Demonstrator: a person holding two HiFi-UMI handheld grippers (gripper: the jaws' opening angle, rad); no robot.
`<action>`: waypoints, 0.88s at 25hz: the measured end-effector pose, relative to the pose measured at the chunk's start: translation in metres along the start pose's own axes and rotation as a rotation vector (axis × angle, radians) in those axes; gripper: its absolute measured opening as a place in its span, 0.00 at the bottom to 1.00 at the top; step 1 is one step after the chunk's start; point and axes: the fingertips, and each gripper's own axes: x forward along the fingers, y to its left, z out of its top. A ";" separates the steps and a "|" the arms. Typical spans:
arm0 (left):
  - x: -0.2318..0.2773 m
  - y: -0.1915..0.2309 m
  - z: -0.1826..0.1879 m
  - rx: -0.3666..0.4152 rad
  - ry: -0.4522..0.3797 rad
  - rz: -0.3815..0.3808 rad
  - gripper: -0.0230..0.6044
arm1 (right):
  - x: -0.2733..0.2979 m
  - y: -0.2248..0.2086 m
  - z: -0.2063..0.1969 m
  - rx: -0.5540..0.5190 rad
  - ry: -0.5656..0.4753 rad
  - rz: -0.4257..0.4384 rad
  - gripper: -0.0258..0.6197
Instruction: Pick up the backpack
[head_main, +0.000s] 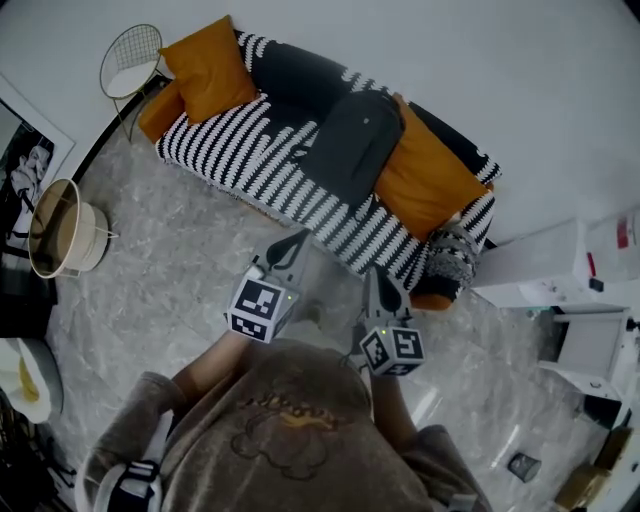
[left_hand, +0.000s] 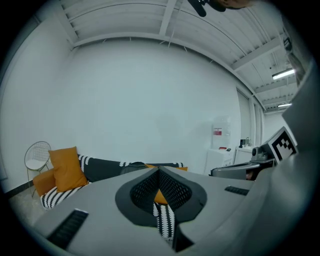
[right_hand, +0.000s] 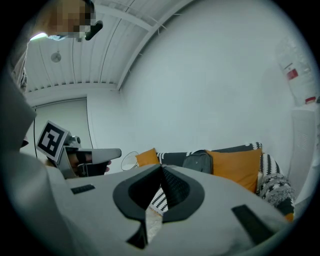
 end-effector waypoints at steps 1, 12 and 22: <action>0.006 0.001 0.002 -0.002 -0.002 0.003 0.04 | 0.005 -0.006 0.002 0.000 0.001 0.001 0.04; 0.062 0.025 0.018 -0.013 -0.001 0.032 0.04 | 0.061 -0.036 0.016 -0.003 0.027 0.052 0.04; 0.128 0.059 0.035 -0.010 -0.023 0.015 0.04 | 0.117 -0.072 0.030 0.016 0.025 0.019 0.04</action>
